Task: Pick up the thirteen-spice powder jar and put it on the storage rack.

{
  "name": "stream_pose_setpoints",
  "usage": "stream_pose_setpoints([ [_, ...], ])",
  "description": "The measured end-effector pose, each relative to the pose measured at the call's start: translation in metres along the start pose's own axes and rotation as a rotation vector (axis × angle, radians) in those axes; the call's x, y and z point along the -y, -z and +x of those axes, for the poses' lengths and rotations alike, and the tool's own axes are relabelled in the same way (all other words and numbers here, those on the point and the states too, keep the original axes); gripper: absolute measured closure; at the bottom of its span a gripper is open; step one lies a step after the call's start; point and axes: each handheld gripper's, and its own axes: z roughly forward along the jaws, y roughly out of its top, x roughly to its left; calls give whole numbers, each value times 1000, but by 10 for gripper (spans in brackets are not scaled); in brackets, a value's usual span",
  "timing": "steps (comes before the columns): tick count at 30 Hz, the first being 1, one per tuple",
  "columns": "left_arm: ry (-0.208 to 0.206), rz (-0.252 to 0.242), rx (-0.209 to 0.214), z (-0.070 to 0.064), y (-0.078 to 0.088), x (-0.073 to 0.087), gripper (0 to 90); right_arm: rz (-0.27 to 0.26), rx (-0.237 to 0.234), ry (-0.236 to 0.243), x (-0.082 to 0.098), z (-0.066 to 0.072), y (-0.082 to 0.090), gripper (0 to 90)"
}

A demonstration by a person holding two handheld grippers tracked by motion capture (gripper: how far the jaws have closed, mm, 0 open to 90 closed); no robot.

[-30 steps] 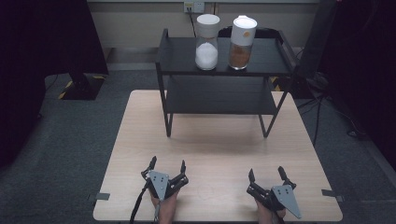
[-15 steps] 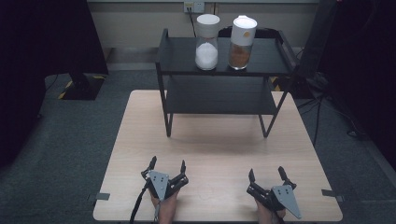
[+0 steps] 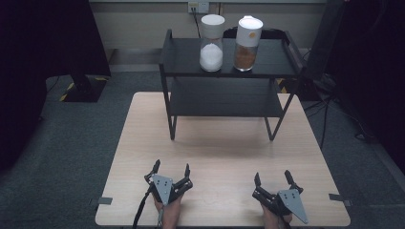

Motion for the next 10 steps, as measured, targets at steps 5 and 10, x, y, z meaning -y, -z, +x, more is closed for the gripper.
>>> stream_pose_setpoints([
  [5,0,0,0,0,0,0,8,1,0,0,0,0,0,0],
  [10,0,1,8,2,0,0,3,-1,-11,-5,0,-2,0,0],
])
